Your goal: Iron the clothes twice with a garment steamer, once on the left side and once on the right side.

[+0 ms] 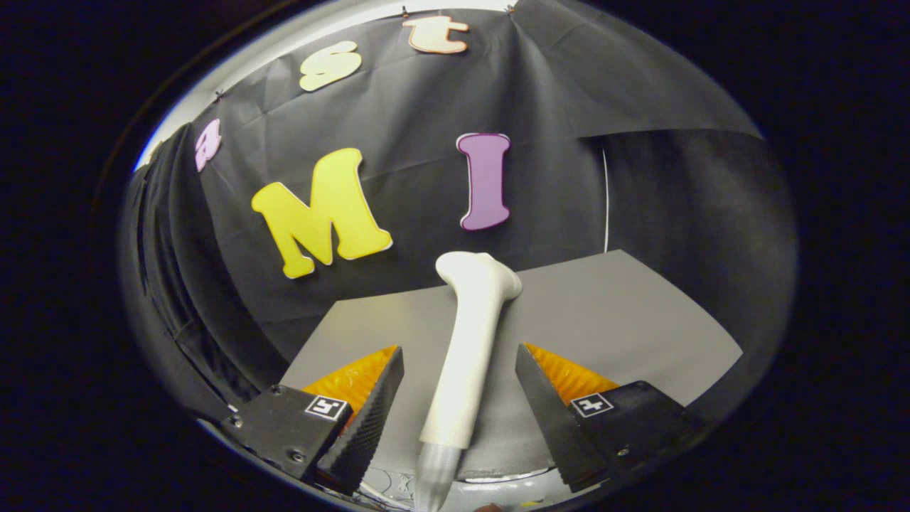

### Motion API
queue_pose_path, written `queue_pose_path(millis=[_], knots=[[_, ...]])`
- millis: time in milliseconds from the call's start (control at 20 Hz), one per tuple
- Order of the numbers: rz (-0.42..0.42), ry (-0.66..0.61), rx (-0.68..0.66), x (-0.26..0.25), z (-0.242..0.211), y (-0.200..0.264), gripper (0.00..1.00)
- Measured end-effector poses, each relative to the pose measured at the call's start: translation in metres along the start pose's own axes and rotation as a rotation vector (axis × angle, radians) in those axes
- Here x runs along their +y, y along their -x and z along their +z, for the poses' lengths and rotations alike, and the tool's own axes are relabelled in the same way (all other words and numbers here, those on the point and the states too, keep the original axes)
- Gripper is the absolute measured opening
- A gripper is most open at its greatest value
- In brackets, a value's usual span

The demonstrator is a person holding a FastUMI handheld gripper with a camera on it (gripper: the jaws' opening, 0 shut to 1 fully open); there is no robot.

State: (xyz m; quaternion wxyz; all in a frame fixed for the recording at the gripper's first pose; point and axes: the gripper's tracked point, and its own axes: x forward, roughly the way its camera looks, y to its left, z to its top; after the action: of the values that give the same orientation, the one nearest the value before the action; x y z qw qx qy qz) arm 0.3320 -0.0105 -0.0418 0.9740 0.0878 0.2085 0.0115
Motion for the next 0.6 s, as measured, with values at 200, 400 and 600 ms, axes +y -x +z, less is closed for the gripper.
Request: queue_pose_path(millis=[200,400,600], knots=[[-0.002,-0.034,0.076,-0.005,-0.005,-0.022,0.92],[-0.015,-0.064,0.147,-0.006,-0.013,-0.034,0.72],[-0.053,-0.088,0.183,-0.005,-0.019,-0.041,0.56]])
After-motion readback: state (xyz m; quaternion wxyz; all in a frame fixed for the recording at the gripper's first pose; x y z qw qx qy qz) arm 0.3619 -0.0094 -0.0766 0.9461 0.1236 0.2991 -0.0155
